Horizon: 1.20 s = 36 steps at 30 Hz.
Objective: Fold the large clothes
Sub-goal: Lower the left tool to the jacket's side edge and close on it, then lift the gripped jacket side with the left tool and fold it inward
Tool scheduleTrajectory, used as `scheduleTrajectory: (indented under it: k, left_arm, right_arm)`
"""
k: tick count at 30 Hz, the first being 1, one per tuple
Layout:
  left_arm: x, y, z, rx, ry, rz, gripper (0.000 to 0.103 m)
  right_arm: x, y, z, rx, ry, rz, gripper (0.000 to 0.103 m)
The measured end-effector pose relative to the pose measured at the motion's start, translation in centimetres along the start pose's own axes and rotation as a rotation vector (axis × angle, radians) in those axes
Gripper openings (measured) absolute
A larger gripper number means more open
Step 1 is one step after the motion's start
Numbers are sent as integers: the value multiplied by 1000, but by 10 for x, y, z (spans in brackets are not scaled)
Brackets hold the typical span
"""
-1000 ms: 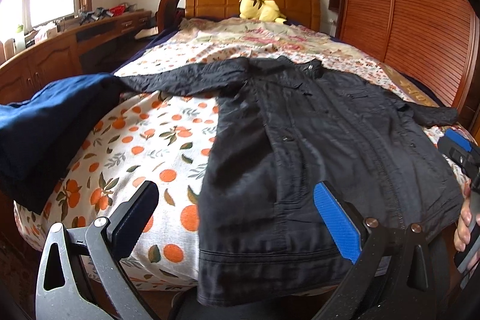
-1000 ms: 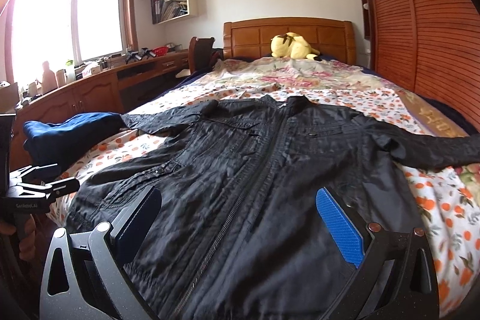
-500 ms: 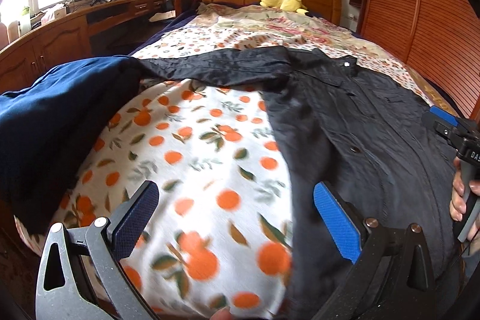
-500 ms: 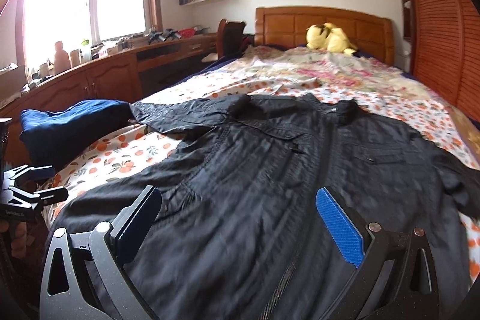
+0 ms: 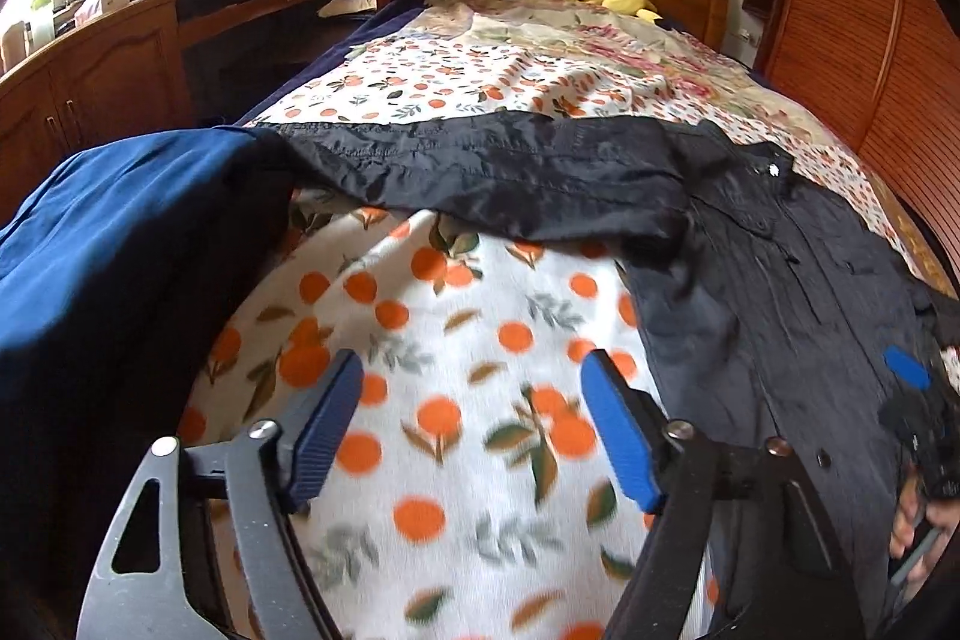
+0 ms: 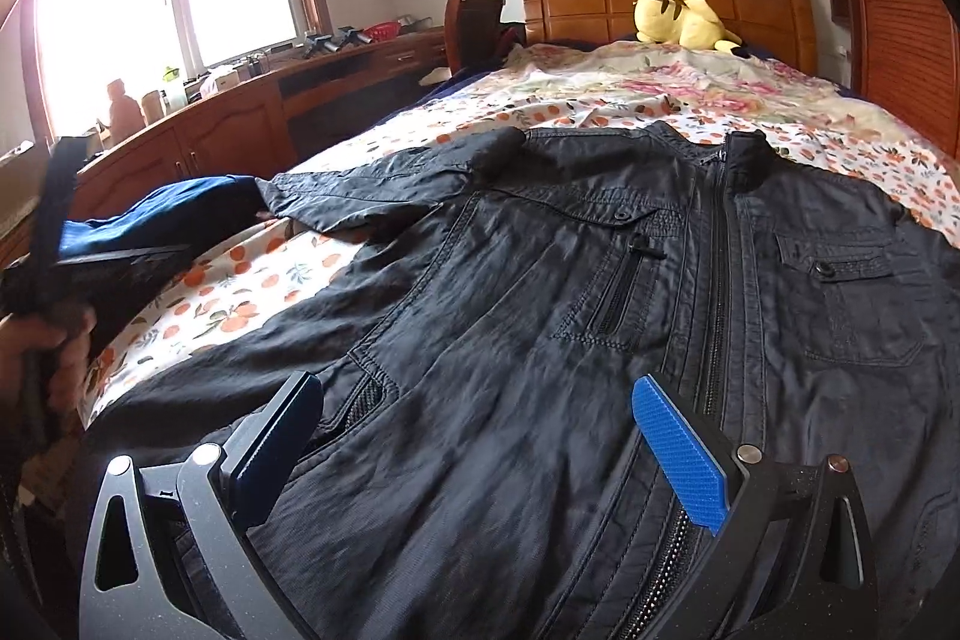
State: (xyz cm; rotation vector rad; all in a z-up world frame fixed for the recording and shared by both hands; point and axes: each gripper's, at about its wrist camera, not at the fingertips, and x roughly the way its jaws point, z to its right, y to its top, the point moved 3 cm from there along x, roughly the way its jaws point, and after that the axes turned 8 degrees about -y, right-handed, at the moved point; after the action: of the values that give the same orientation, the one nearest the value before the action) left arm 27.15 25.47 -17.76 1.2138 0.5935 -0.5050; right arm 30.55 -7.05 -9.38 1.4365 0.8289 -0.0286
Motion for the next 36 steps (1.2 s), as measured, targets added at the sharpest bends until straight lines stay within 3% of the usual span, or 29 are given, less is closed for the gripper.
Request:
scheduleTrajectory:
  k: [9,18,21,24,26,29,36]
  left_arm:
    - [59,71,-39,-41,118,0,56]
    - [112,92,-79,-134,163,-54,52]
    - [123,95,-87,-168,164,-74,35]
    - [130,99,-93,-195,186,-78,35]
    - [135,99,-94,-189,205,-85,35]
    - [142,99,-93,-180,221,-97,4]
    - [117,118,-44,-18,250,-44,1]
  right_arm:
    - [6,2,-9,-31,-11,14,103]
    - [7,1,-13,-45,-15,10,103]
    - [8,1,-12,-43,-12,9,103]
    - [8,0,-12,-42,-7,11,103]
    - [8,0,-12,-41,-5,11,103]
    - [8,0,-11,-38,-2,11,103]
    - [7,-1,-13,-39,1,17,103]
